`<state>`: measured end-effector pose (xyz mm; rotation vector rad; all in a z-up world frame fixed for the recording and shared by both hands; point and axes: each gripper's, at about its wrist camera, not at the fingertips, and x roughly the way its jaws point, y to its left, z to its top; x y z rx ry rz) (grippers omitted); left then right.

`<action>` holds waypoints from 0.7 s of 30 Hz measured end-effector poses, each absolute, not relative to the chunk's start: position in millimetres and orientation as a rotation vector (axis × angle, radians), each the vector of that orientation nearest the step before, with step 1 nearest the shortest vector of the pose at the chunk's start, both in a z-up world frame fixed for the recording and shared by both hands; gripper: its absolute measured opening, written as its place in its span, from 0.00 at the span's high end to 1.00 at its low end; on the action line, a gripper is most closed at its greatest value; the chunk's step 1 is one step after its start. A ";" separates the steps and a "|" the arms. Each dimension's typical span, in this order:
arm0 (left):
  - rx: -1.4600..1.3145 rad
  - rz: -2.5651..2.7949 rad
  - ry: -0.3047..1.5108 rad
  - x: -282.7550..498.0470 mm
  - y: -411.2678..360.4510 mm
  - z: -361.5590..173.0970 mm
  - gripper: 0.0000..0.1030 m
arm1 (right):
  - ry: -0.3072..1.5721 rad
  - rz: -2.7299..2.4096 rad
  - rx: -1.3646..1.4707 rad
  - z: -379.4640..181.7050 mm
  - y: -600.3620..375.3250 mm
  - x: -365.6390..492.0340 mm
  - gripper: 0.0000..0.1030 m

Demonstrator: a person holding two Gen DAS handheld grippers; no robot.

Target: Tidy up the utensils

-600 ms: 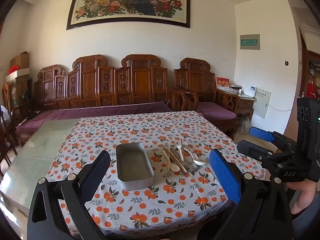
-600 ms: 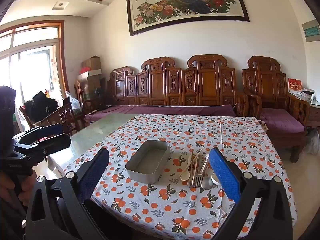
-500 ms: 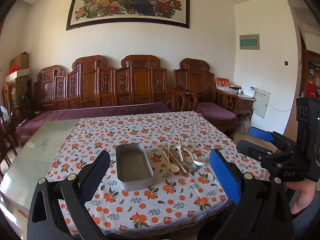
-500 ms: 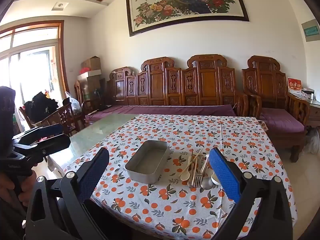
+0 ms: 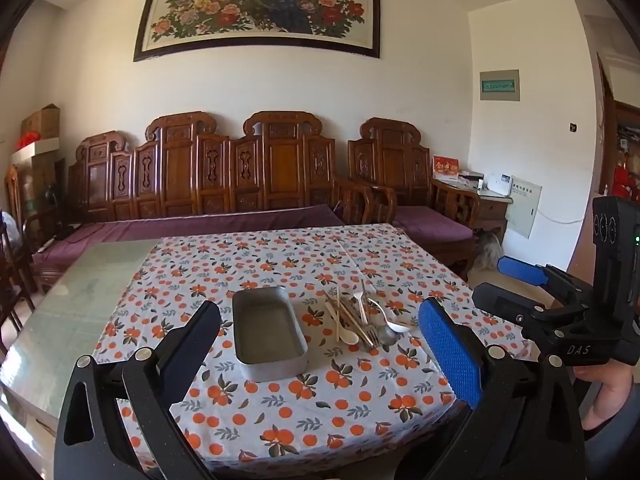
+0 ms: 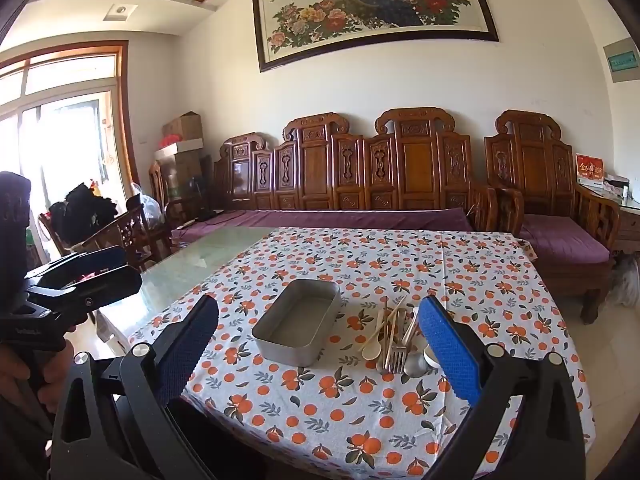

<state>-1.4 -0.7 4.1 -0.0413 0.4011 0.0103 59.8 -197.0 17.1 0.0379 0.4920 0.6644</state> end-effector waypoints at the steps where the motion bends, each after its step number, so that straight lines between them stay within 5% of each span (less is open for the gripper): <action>1: -0.041 0.010 0.400 -1.5 -1.2 3.7 0.07 | 0.491 0.664 0.037 16.9 -196.7 59.5 0.03; 21: -0.042 0.009 0.397 -2.0 -2.5 3.5 0.07 | 0.489 0.665 0.040 17.7 -195.8 57.7 0.03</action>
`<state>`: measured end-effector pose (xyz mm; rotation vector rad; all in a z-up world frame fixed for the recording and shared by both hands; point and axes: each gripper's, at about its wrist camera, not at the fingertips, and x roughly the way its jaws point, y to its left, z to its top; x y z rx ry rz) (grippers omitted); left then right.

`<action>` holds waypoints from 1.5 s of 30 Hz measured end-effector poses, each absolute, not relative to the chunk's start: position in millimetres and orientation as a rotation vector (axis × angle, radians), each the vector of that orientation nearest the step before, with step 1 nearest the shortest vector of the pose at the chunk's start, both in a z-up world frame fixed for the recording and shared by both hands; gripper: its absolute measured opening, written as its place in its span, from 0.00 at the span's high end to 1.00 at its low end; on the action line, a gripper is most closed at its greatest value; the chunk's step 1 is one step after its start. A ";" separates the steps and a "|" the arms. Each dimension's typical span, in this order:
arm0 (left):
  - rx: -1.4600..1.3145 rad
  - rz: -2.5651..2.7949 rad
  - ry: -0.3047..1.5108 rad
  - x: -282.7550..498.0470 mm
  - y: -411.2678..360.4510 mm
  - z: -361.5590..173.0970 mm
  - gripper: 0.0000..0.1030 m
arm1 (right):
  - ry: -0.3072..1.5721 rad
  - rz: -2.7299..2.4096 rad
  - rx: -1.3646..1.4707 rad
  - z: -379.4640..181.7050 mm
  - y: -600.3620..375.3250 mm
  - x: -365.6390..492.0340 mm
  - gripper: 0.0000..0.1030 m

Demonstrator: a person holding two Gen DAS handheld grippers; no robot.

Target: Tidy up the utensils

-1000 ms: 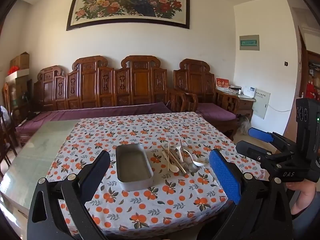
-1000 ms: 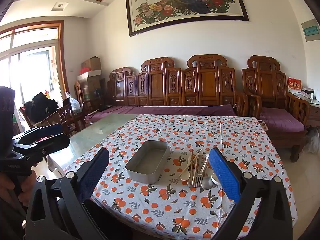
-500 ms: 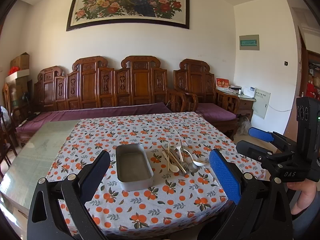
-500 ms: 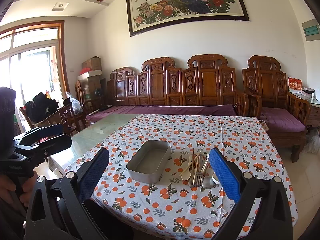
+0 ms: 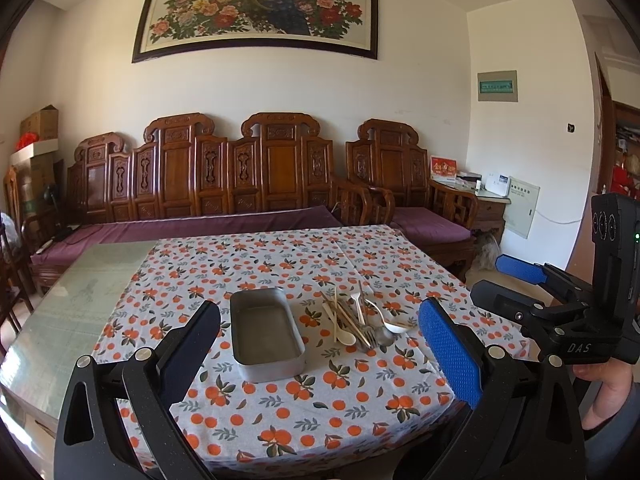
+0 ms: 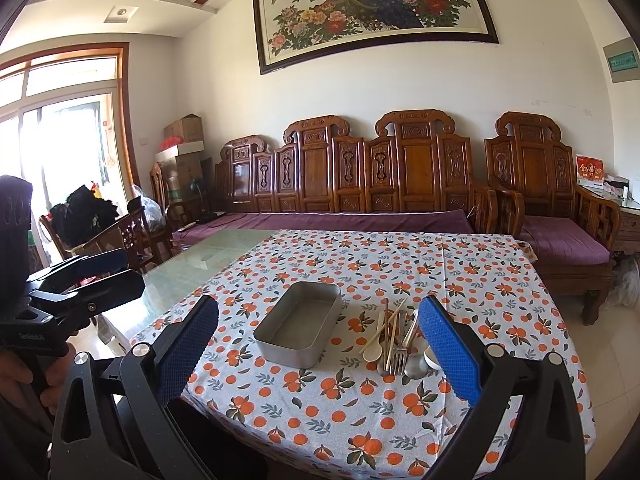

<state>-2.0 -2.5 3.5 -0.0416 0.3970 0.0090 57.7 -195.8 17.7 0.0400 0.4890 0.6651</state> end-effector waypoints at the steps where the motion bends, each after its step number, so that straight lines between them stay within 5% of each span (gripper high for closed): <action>1: -0.041 0.008 0.396 -2.5 -2.7 4.4 0.07 | 0.489 0.665 0.040 18.0 -195.9 57.8 0.03; 45: -0.038 0.000 0.383 -4.0 -8.0 12.1 0.07 | 0.484 0.666 0.042 19.4 -197.2 57.8 0.03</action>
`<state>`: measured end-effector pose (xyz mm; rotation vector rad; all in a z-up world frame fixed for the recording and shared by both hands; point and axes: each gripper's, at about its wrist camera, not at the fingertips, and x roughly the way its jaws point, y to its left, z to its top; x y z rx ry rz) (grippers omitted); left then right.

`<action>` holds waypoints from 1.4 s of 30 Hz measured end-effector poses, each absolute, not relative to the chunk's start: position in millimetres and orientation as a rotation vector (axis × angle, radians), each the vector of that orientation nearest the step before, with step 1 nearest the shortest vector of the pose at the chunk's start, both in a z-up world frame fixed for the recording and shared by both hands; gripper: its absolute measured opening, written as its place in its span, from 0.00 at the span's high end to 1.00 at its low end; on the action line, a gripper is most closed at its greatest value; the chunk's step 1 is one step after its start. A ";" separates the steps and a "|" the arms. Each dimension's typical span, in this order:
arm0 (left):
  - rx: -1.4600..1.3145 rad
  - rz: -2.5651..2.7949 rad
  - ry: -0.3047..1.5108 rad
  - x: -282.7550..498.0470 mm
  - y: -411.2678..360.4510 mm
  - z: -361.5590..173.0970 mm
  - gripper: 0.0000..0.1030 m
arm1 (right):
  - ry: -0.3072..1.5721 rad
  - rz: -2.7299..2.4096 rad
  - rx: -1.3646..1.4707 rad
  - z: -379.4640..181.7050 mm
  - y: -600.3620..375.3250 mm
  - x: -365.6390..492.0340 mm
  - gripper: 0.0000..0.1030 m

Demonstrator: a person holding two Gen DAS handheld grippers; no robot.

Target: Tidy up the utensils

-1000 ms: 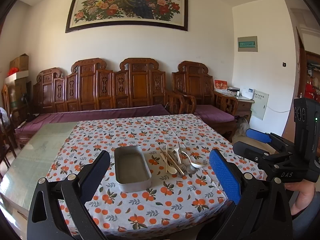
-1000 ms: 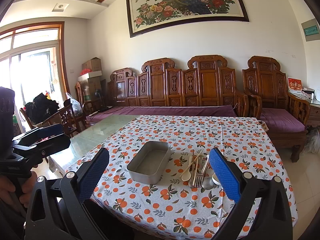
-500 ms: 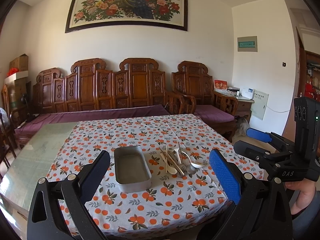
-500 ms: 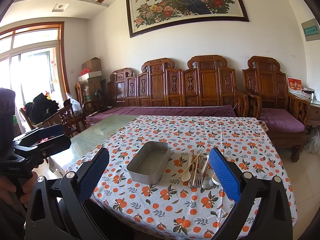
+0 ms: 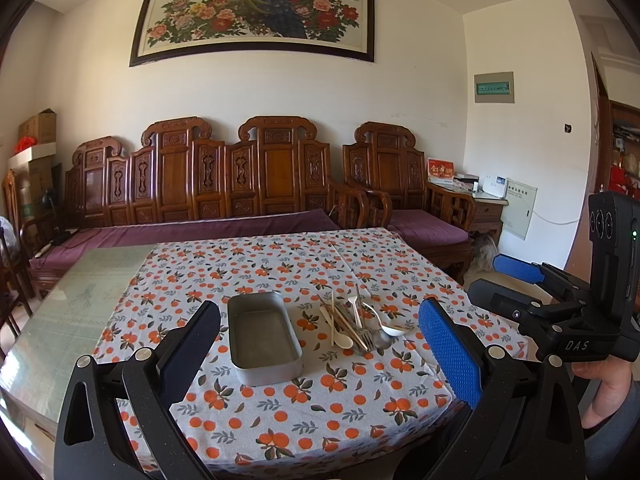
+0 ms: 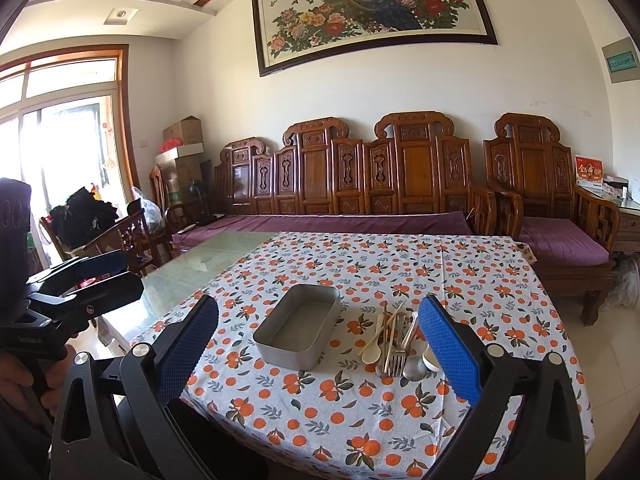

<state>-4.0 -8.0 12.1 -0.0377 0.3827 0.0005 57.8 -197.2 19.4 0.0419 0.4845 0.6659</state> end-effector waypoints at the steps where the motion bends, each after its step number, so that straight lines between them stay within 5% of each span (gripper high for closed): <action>1: -0.037 0.000 0.382 -3.9 -8.2 12.3 0.07 | 0.484 0.666 0.042 19.3 -197.1 57.8 0.03; 16: -0.046 0.007 0.418 4.1 -4.3 -2.6 0.07 | 0.504 0.649 0.041 24.2 -199.5 64.4 0.03; 33: -0.036 0.069 0.592 60.8 9.8 -45.6 0.07 | 0.591 0.547 0.014 -35.7 -200.0 119.8 0.03; 42: -0.059 0.053 0.662 104.5 21.7 -62.4 0.07 | 0.671 0.535 -0.009 -70.8 -194.9 169.1 0.29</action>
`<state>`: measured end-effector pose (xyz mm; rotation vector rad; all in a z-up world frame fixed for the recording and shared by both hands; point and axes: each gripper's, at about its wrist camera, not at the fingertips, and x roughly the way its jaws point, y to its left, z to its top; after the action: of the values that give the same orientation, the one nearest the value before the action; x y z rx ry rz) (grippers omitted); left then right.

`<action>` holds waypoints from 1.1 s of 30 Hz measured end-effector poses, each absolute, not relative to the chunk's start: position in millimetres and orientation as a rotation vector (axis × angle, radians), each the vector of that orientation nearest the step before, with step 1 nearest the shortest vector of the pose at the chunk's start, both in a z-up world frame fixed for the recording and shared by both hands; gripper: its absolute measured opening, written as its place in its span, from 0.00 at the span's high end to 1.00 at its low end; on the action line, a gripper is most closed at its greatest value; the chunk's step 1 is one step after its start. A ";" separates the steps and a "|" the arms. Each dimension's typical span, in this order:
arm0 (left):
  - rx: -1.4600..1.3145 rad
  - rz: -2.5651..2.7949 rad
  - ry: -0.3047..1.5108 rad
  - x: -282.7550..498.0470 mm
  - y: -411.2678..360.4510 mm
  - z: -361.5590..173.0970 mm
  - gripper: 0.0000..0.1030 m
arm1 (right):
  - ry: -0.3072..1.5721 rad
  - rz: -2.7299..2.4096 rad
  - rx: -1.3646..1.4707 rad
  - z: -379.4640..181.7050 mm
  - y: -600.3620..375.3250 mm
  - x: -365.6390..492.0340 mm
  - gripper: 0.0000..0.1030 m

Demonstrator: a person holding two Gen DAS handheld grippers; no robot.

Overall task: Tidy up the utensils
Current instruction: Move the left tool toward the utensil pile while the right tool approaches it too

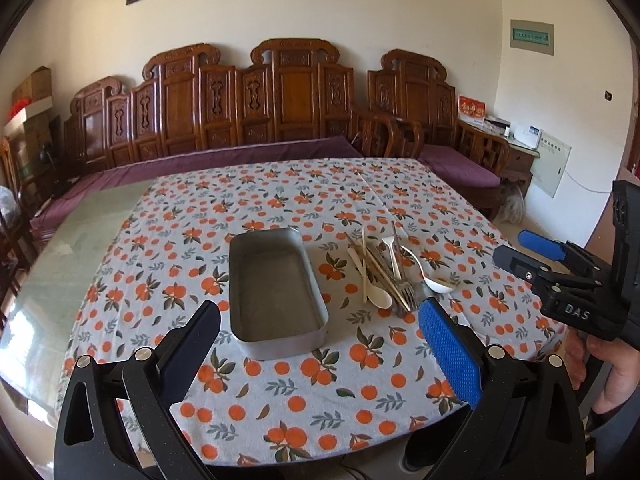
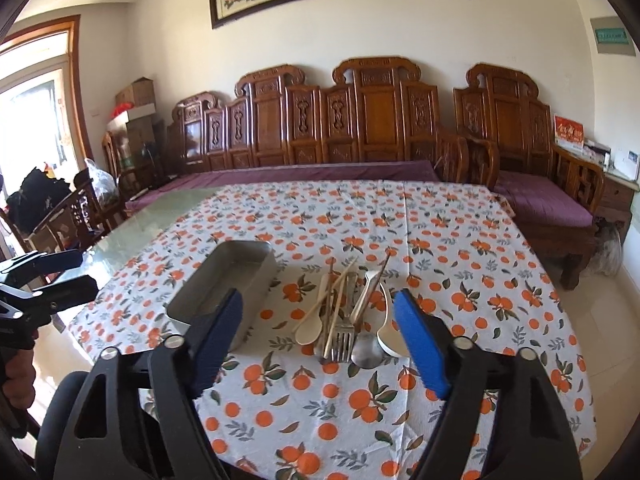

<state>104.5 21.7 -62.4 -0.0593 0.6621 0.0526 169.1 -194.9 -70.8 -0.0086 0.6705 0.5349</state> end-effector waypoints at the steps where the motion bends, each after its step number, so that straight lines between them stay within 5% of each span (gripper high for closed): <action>1: -0.060 0.048 0.671 109.4 22.2 -65.1 0.07 | 0.682 0.541 -0.014 -76.2 -194.0 175.5 0.36; 13: -0.025 -0.006 0.764 164.8 16.0 -96.8 0.12 | 0.816 0.530 -0.008 -136.7 -193.1 249.3 0.66; 33: -0.081 -0.058 0.906 267.9 -22.2 -162.6 0.48 | 0.896 0.527 0.014 -208.7 -191.3 279.6 0.70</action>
<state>267.9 -22.2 -162.6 -0.0809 0.9056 -0.0580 279.6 -191.3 -208.7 0.0137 0.8964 0.5271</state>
